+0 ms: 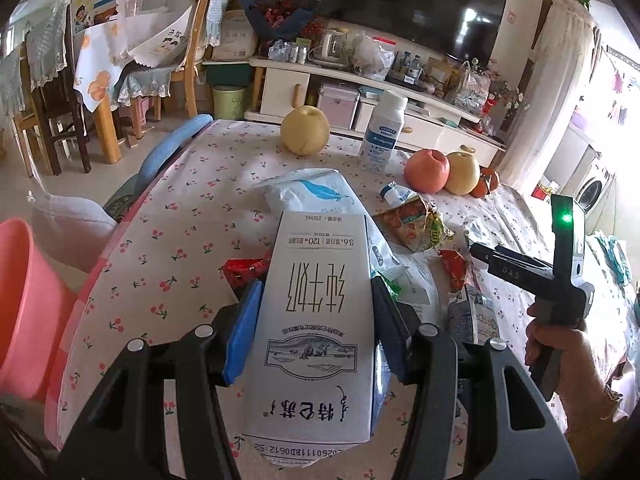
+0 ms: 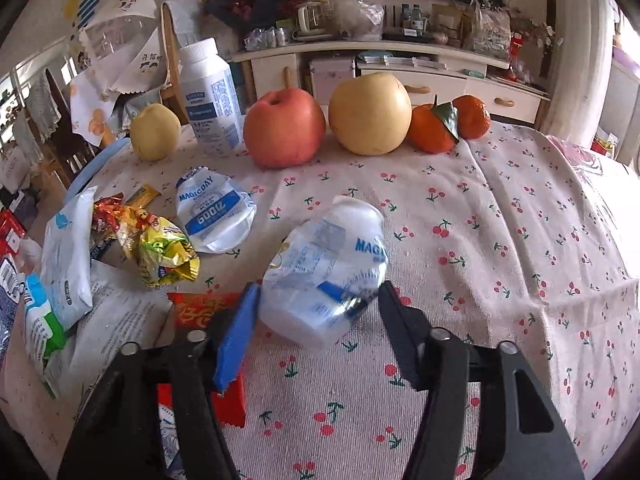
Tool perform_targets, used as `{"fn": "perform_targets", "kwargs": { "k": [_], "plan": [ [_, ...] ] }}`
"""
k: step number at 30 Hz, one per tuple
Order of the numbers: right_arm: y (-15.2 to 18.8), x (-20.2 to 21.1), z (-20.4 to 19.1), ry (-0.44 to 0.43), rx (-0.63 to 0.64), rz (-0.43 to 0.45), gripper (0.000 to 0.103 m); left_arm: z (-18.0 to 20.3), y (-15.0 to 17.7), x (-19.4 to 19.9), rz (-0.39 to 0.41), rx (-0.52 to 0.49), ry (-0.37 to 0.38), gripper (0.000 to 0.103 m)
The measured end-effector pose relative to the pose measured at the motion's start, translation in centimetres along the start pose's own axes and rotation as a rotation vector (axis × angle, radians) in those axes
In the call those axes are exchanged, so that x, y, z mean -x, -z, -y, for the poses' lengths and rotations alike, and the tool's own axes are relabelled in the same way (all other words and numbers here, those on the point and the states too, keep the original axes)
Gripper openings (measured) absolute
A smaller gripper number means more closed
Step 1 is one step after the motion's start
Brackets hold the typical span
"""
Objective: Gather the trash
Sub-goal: 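Hold the carton in the left tool while the right tool grasps the white plastic bottle, then carry carton and bottle over the pink bucket and open both tools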
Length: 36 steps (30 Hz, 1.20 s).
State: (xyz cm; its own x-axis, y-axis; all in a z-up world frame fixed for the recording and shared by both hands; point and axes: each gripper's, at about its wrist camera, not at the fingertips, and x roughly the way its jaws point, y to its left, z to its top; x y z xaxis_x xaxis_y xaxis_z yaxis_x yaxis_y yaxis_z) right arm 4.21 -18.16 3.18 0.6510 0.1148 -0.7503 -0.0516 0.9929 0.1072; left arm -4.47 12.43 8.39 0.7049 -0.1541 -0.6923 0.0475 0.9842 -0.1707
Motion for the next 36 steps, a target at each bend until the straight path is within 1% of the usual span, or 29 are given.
{"fn": "perform_targets", "kwargs": {
  "k": [1, 8, 12, 17, 22, 25, 27, 32, 36],
  "plan": [
    [0.1, 0.2, 0.0, -0.001, 0.002, 0.002, 0.053, 0.0, -0.1, 0.0, 0.0, 0.0, 0.0, 0.056],
    [0.8, 1.3, -0.9, -0.003, 0.04, 0.007, 0.049, -0.2, -0.3, 0.5, 0.016, 0.014, 0.013, 0.056],
    [1.2, 2.2, -1.0, -0.011, 0.024, 0.014, 0.047, -0.6, -0.6, 1.1, 0.034, 0.028, 0.018, 0.056],
    [1.4, 4.5, -1.4, -0.026, 0.005, 0.063, 0.046, -1.4, -0.8, 2.2, 0.062, 0.043, 0.015, 0.056],
    [1.1, 8.1, -3.0, -0.071, 0.0, 0.135, 0.045, -2.7, -1.3, 3.5, 0.099, 0.071, 0.004, 0.056],
    [0.9, 10.1, -4.9, -0.126, 0.012, 0.171, 0.045, -3.9, -1.7, 4.7, 0.13, 0.099, -0.007, 0.056],
    [1.0, 11.4, -7.0, -0.164, 0.042, 0.19, 0.044, -4.9, -2.1, 5.6, 0.154, 0.117, -0.026, 0.056],
    [1.4, 13.4, -12.7, -0.264, 0.125, 0.205, 0.044, -8.1, -2.7, 7.3, 0.197, 0.182, -0.064, 0.056],
    [1.8, 14.3, -18.2, -0.35, 0.197, 0.207, 0.044, -11.9, -2.9, 8.4, 0.218, 0.259, -0.129, 0.056]
  ]
}}
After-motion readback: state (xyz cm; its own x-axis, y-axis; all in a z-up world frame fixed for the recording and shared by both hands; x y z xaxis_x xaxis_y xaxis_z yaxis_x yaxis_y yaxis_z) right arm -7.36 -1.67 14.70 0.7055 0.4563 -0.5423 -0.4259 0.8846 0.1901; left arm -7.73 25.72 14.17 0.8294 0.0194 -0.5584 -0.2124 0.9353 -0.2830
